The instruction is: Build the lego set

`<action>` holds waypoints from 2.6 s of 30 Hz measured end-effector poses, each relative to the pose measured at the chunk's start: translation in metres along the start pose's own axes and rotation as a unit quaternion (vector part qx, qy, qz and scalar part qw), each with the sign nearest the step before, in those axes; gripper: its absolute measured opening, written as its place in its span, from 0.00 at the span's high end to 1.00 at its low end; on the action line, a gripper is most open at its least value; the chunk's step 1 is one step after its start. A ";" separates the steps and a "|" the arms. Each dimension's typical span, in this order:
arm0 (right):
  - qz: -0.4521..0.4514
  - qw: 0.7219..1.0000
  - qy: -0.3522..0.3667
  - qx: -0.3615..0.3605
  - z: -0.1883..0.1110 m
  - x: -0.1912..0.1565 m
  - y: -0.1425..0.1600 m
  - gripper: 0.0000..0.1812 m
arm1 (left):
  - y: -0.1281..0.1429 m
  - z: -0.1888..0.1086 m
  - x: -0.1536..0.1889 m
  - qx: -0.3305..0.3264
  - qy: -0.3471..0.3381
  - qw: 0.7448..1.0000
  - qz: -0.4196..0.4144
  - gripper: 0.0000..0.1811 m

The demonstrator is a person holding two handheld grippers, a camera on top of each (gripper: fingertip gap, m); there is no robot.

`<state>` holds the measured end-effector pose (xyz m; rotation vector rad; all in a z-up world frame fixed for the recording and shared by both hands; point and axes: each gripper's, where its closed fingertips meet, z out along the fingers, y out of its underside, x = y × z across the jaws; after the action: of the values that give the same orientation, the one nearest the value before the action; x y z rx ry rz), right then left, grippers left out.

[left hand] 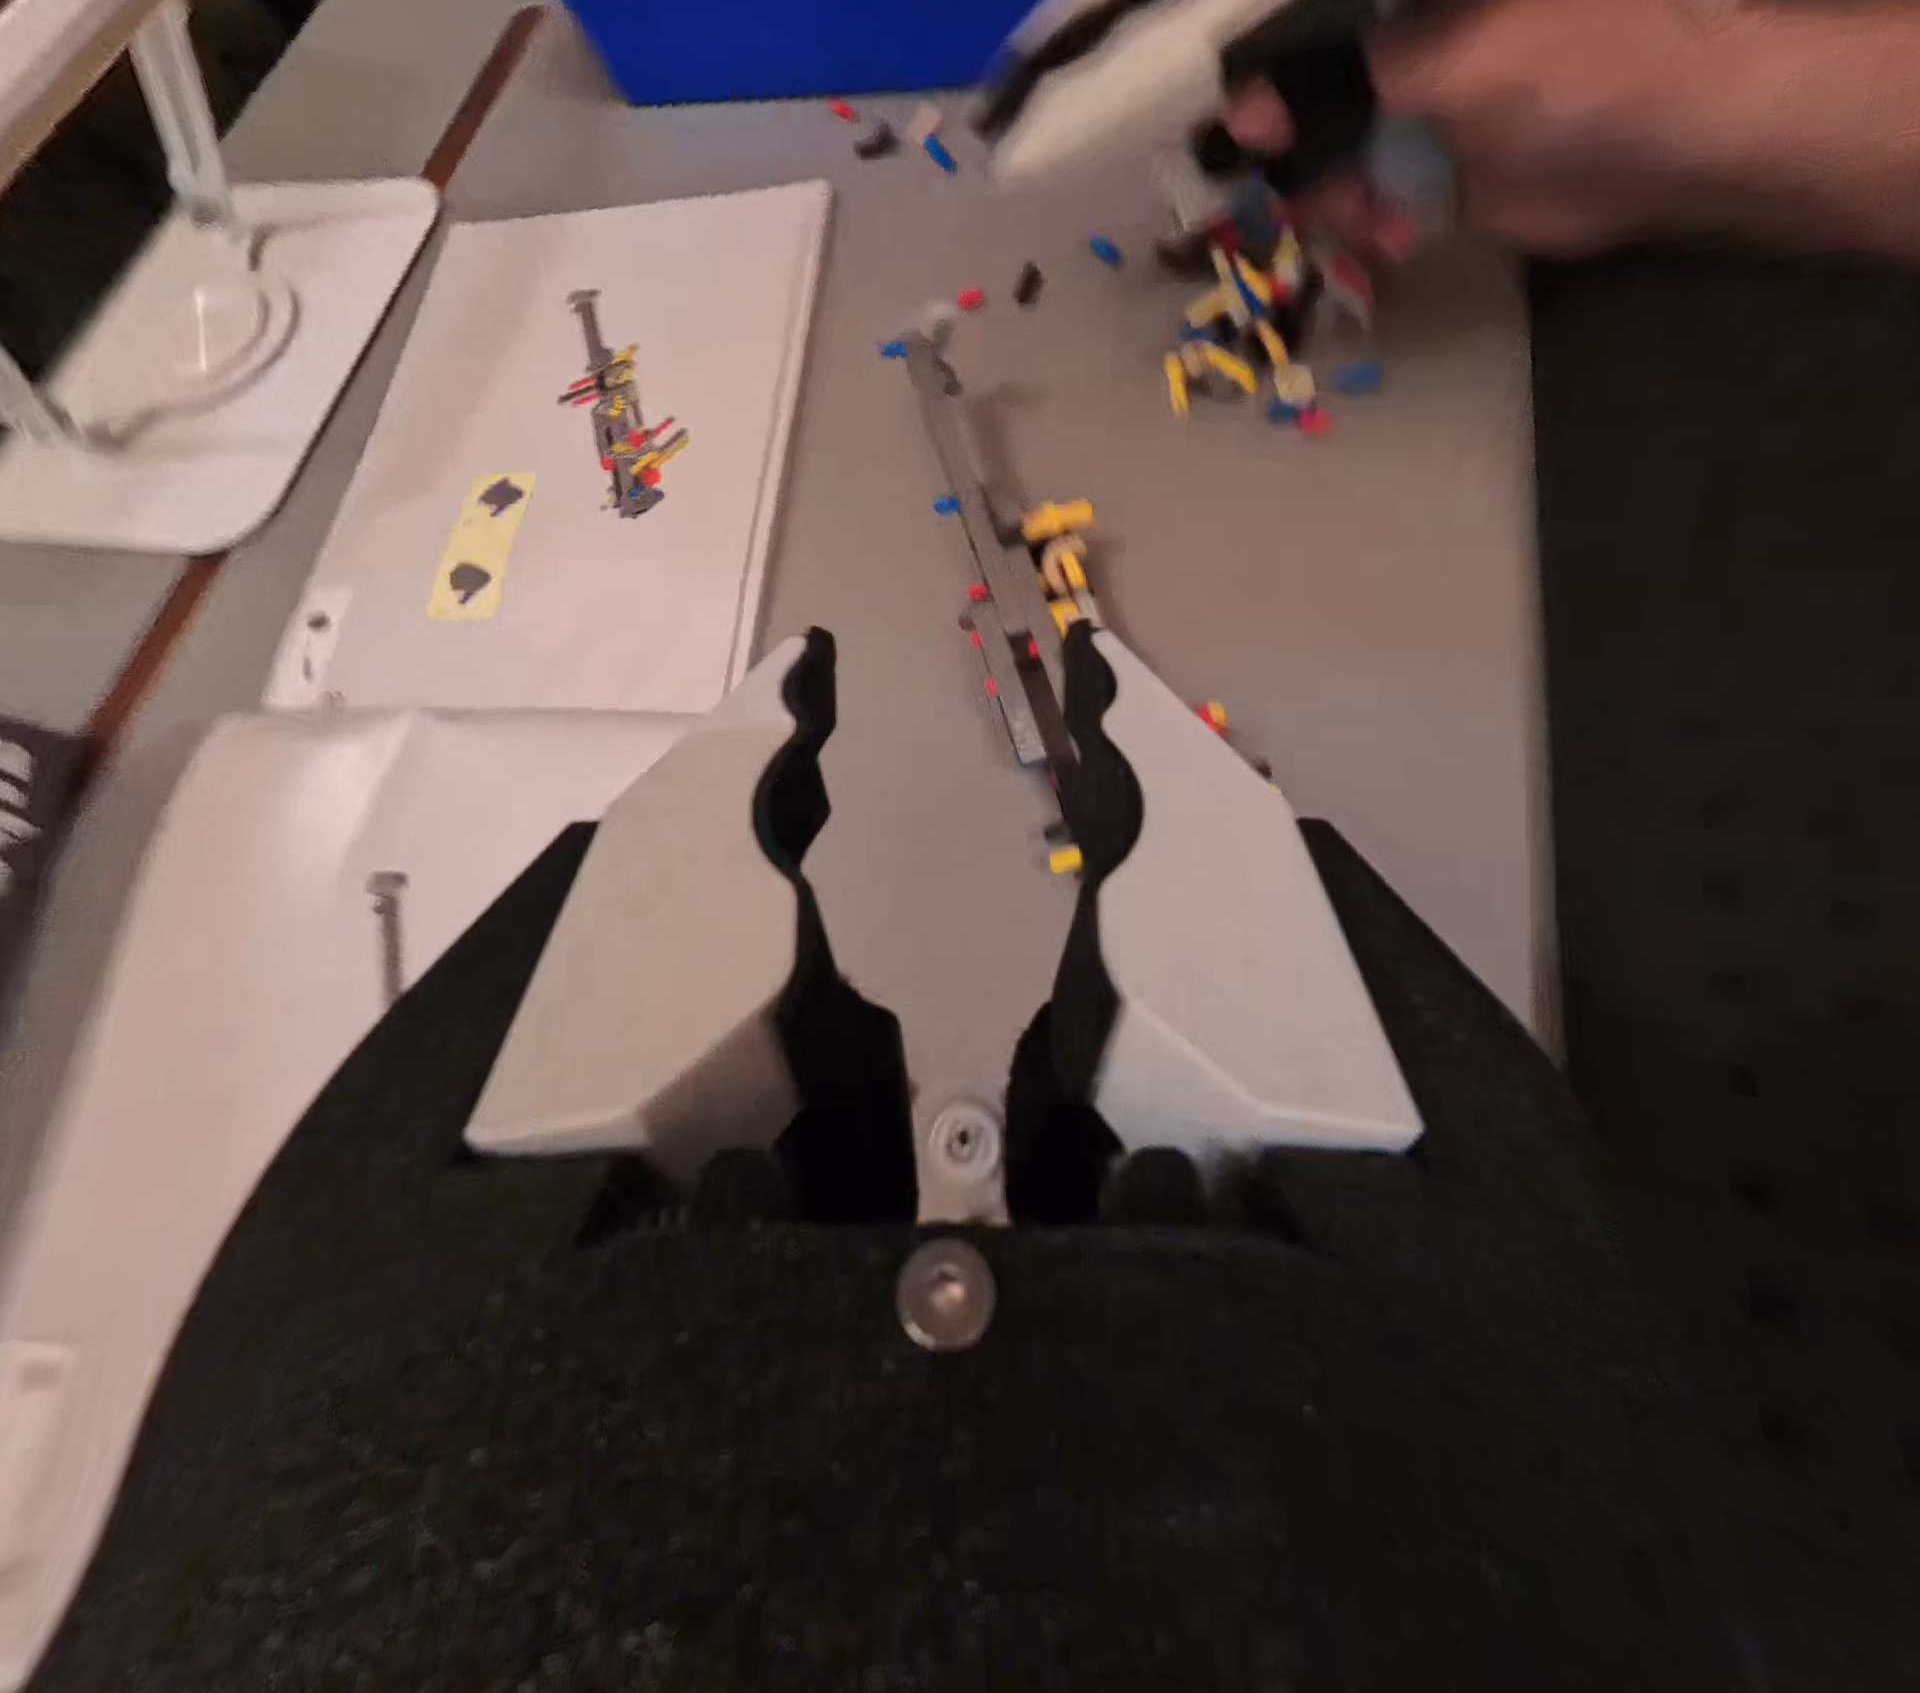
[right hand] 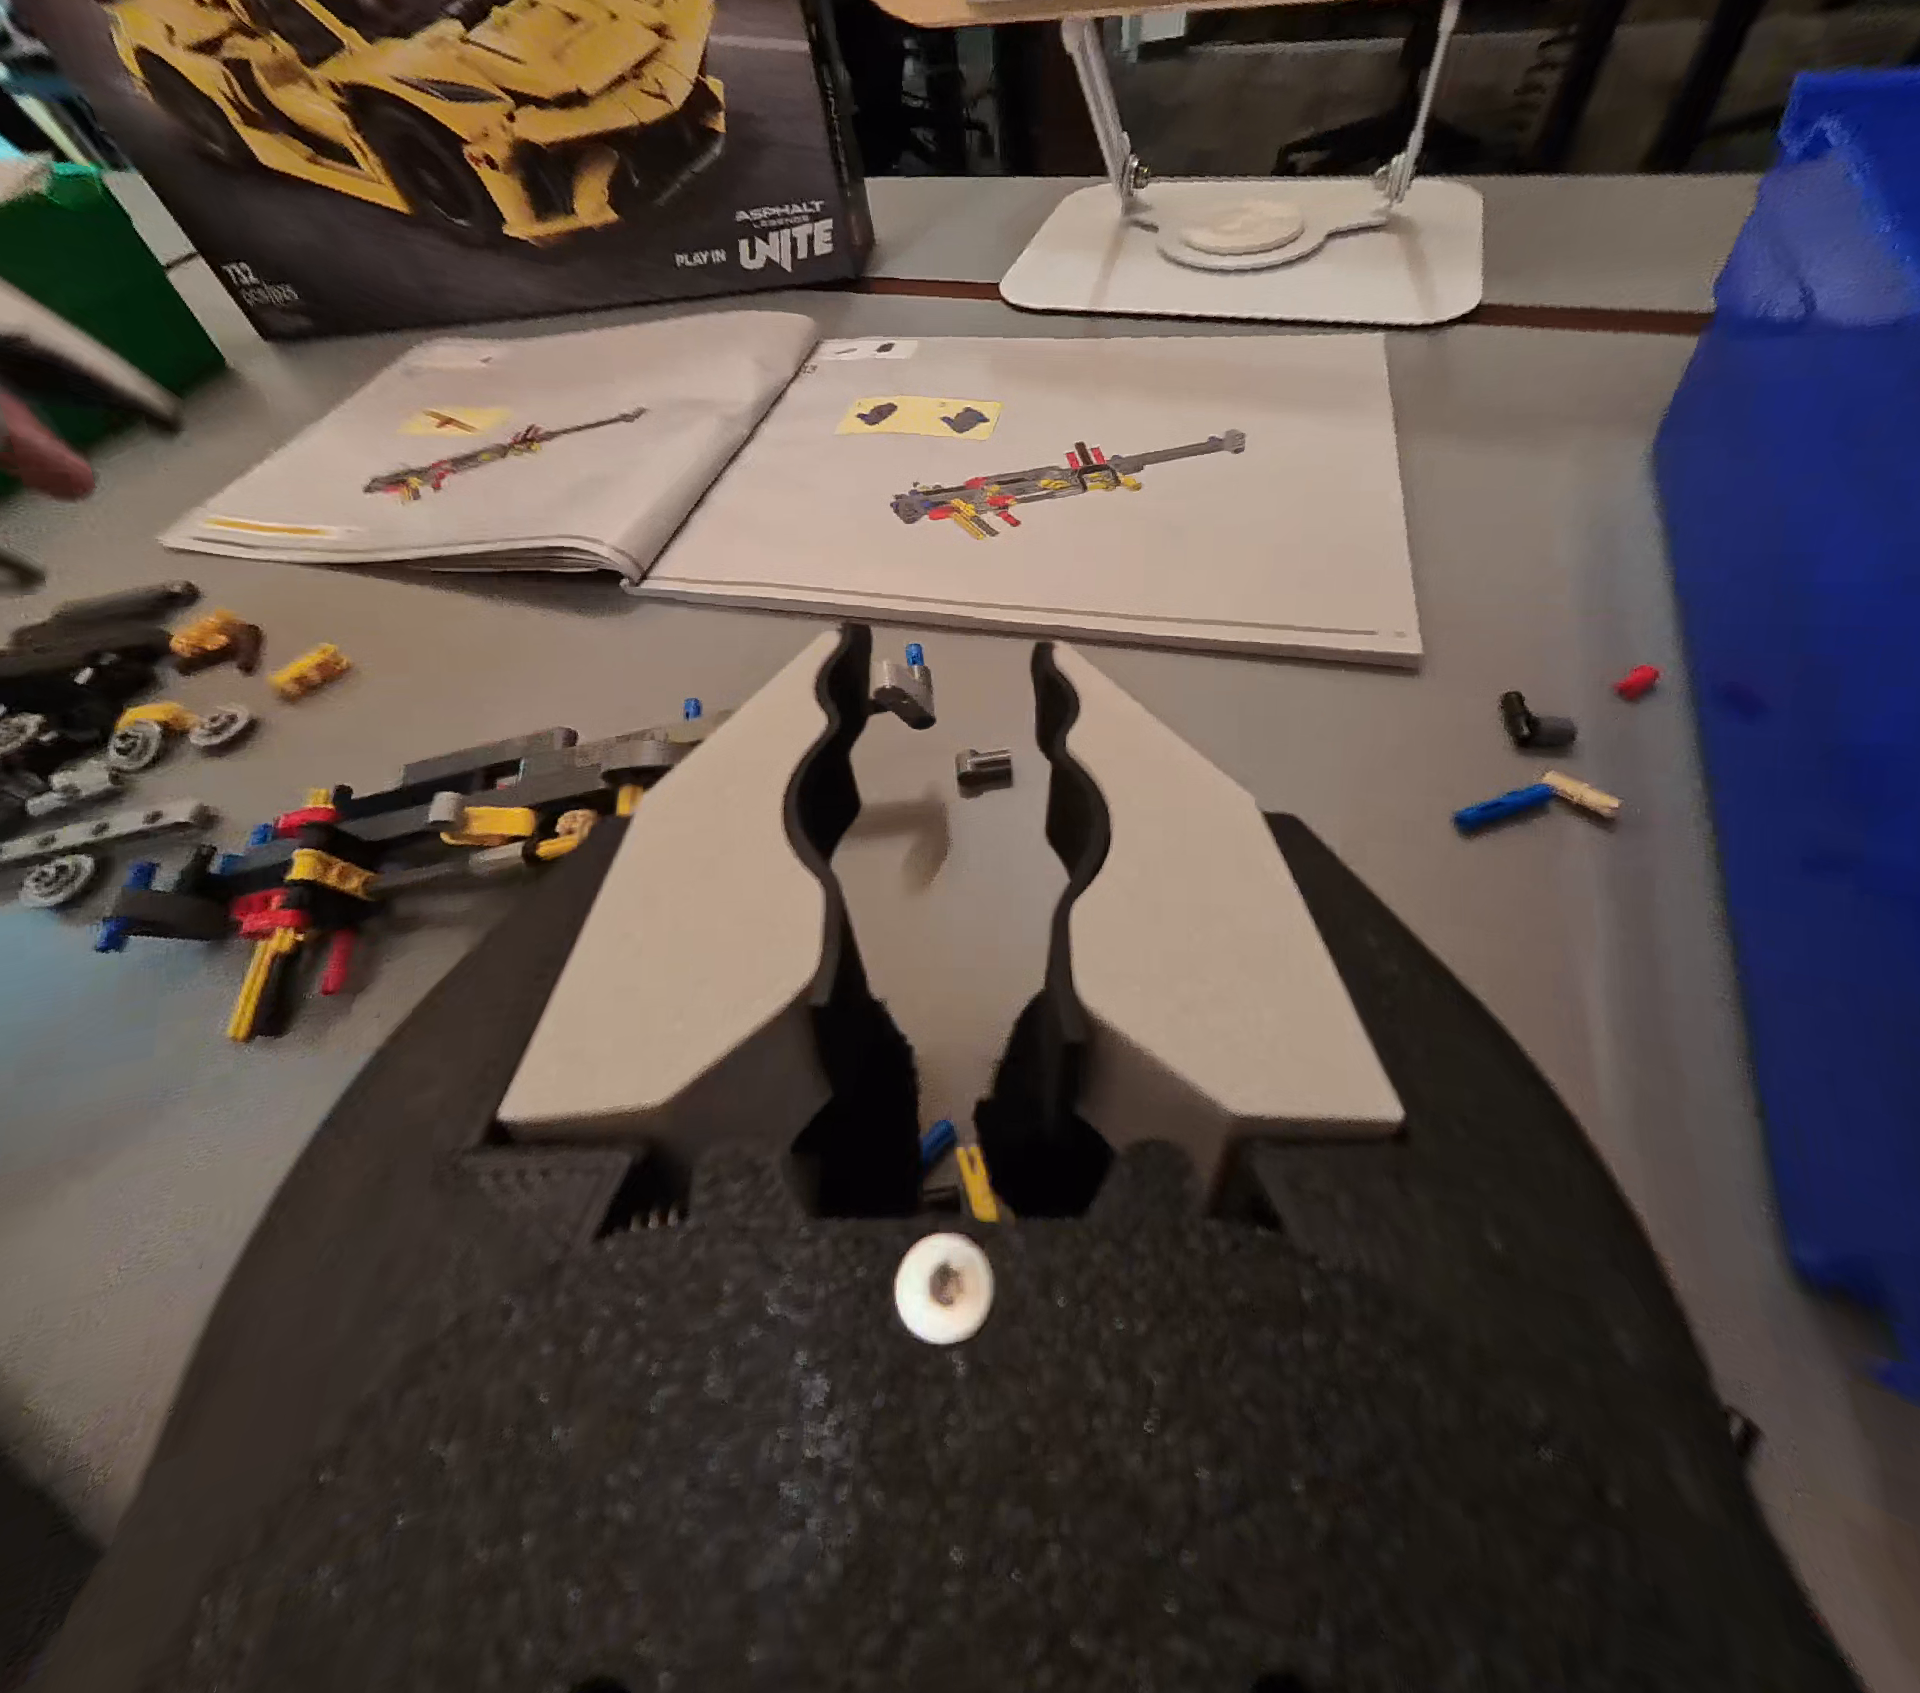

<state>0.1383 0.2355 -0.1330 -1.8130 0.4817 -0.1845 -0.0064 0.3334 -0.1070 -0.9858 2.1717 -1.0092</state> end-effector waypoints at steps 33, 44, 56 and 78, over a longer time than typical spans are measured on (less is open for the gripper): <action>0.075 0.993 -0.094 0.011 -0.006 -0.017 0.001 0.86 | -0.061 0.284 -0.077 -0.204 0.045 0.978 0.012 0.83; 0.076 0.992 -0.099 0.007 -0.005 -0.018 0.002 0.86 | -0.065 0.276 -0.080 -0.192 0.037 0.981 -0.011 0.97; 0.070 0.995 -0.077 0.002 -0.004 -0.012 0.005 0.86 | -0.065 0.281 -0.075 -0.161 0.057 0.985 -0.034 1.00; 0.045 0.986 0.113 -0.113 0.033 0.084 0.021 0.75 | -0.068 0.294 -0.075 -0.124 0.065 0.989 0.047 0.78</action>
<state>0.2208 0.2253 -0.1728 -1.9969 0.7687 -0.2850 0.2738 0.2429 -0.2079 -0.9378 2.4723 -0.7910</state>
